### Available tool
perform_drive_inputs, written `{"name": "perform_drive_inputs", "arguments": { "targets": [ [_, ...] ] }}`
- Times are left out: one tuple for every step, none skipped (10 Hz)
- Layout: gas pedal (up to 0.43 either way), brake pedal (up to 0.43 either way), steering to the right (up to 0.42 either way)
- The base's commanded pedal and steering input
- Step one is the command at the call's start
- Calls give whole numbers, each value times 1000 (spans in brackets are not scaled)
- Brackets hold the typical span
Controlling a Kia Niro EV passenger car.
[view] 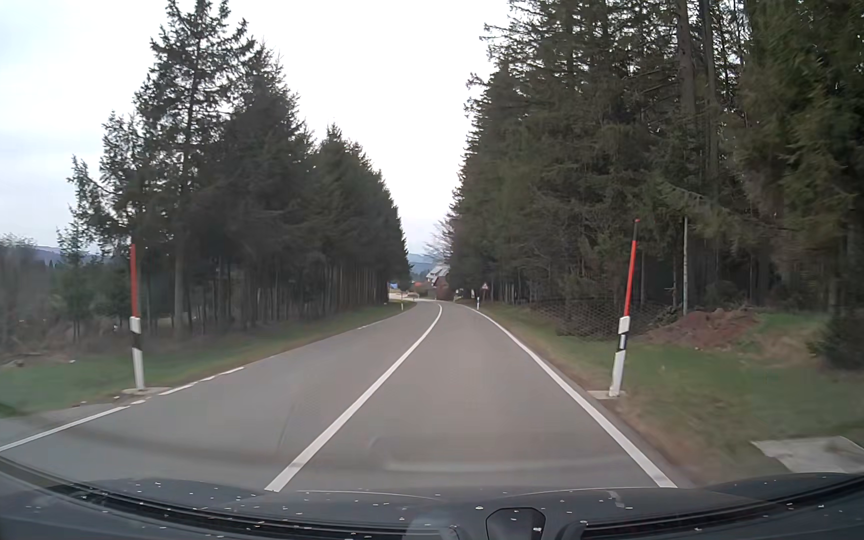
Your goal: Follow the waypoints while adhering to traffic rules and regulations
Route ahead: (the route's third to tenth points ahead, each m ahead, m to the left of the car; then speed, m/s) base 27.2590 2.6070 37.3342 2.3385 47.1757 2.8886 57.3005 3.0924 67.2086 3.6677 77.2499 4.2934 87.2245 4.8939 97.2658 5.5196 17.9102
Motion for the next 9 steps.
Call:
{"name": "perform_drive_inputs", "arguments": {
  "targets": [
    [0,0,-3],
    [0,0,-3],
    [0,0,-3],
    [0,0,-3],
    [0,0,-3],
    [0,0,-3],
    [0,0,-3],
    [0,0,-3],
    [0,0,-3]
  ]
}}
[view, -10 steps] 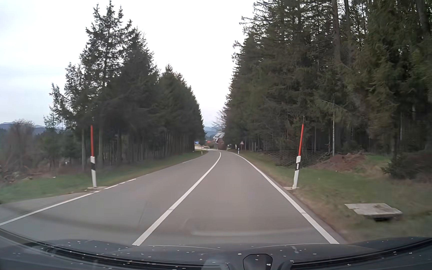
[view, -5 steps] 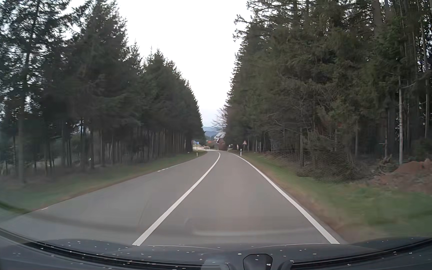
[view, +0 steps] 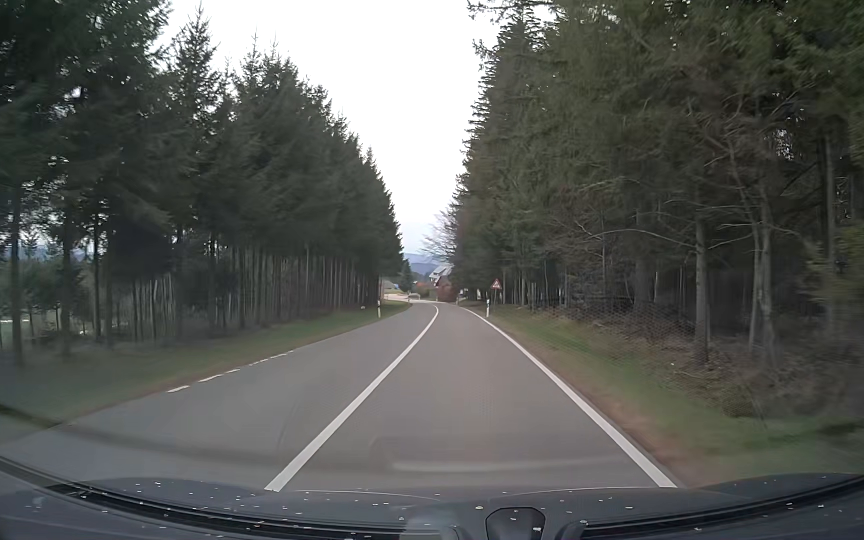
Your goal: Follow the waypoints while adhering to traffic rules and regulations
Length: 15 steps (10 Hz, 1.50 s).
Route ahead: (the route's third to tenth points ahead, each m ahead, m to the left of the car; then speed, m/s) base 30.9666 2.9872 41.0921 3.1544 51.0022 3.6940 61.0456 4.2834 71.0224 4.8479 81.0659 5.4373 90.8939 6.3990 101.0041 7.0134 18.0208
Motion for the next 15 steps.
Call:
{"name": "perform_drive_inputs", "arguments": {
  "targets": [
    [0,0,-3],
    [0,0,-3],
    [0,0,-3],
    [0,0,-3],
    [0,0,-3],
    [0,0,-3],
    [0,0,-7],
    [0,0,-9],
    [0,0,-9],
    [0,0,-9],
    [0,0,-9],
    [0,0,-9],
    [0,98,-8],
    [0,128,-8],
    [0,134,-8]
  ]
}}
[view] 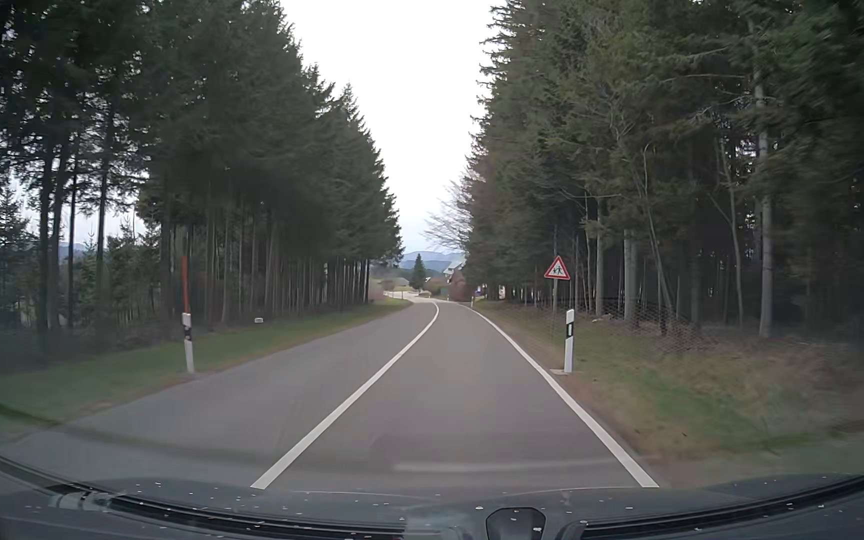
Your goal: Follow the waypoints while adhering to traffic rules and regulations
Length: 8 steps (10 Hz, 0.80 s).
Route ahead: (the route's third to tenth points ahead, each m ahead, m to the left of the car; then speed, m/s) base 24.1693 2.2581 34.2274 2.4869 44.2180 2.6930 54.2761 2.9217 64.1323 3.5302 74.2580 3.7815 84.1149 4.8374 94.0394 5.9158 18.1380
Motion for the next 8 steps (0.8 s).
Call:
{"name": "perform_drive_inputs", "arguments": {
  "targets": [
    [0,140,-7],
    [0,140,-7],
    [0,140,-6],
    [0,140,-6],
    [0,140,-6],
    [0,140,-6],
    [0,140,-6],
    [0,140,-5]
  ]
}}
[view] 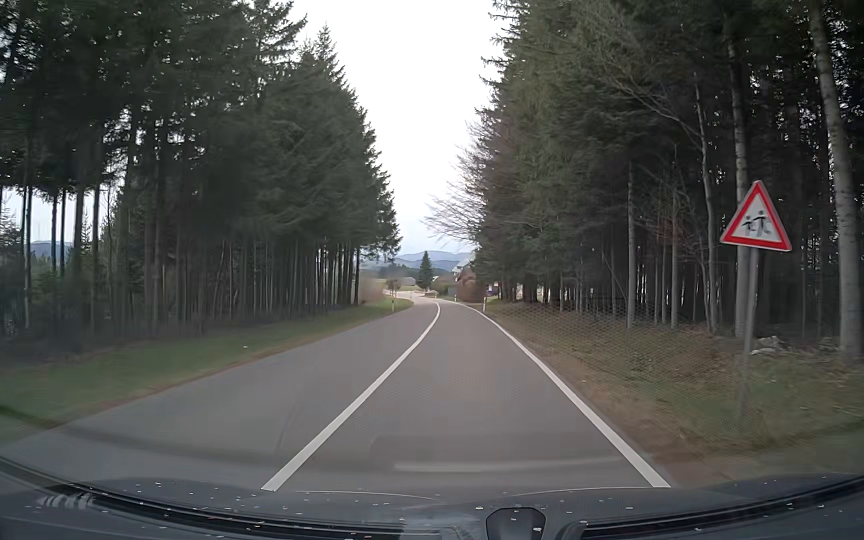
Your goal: Follow the waypoints while adhering to traffic rules and regulations
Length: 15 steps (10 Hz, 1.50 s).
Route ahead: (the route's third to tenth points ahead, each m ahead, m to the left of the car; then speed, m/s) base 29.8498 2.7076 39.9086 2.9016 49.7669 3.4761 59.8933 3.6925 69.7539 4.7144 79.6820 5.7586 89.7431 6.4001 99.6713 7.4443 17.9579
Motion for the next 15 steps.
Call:
{"name": "perform_drive_inputs", "arguments": {
  "targets": [
    [0,140,-5],
    [0,140,-5],
    [0,140,-4],
    [0,140,-3],
    [0,140,-3],
    [0,146,-3],
    [0,146,-3],
    [0,146,-4],
    [0,140,-4],
    [0,140,-4],
    [0,140,-4],
    [0,134,-5],
    [0,134,-6],
    [0,134,-6],
    [0,134,-6]
  ]
}}
